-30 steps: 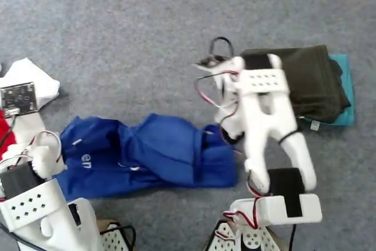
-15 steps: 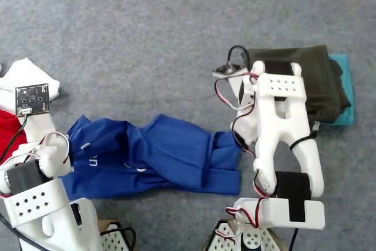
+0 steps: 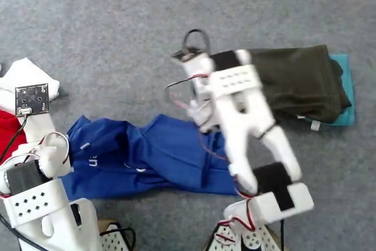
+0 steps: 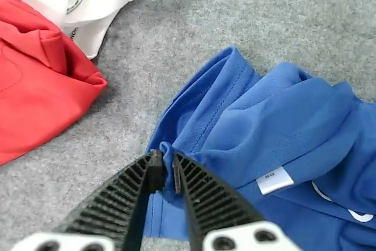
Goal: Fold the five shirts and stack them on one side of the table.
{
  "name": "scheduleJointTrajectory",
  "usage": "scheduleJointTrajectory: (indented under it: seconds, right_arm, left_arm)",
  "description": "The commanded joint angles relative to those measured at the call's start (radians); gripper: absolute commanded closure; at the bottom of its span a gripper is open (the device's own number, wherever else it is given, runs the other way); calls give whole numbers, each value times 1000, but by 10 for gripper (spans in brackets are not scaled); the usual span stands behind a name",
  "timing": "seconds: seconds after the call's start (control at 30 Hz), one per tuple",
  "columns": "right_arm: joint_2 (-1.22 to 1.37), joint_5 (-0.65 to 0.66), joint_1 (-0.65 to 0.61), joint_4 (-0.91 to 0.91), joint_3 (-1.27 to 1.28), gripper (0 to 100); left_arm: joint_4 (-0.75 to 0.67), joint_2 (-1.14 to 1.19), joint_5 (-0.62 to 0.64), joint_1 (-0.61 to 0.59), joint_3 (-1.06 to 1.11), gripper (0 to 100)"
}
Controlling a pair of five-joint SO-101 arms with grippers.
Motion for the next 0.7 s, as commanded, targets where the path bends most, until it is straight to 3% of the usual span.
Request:
scheduleJointTrajectory:
  seconds: [0.0,0.27,0.47,0.67]
  right_arm:
    - [81,-61,-78,-44,-68,895]
    - [357,-66,-89,-41,-203,815]
    - [420,-60,-91,-35,-277,983]
    - [420,-51,-87,9,-357,980]
  left_arm:
    - [-9,-6,-14,10,-8,971]
    - [-9,-6,-14,5,-8,971]
    - [-12,-6,-14,5,-8,971]
    - [-14,-6,-14,5,-8,971]
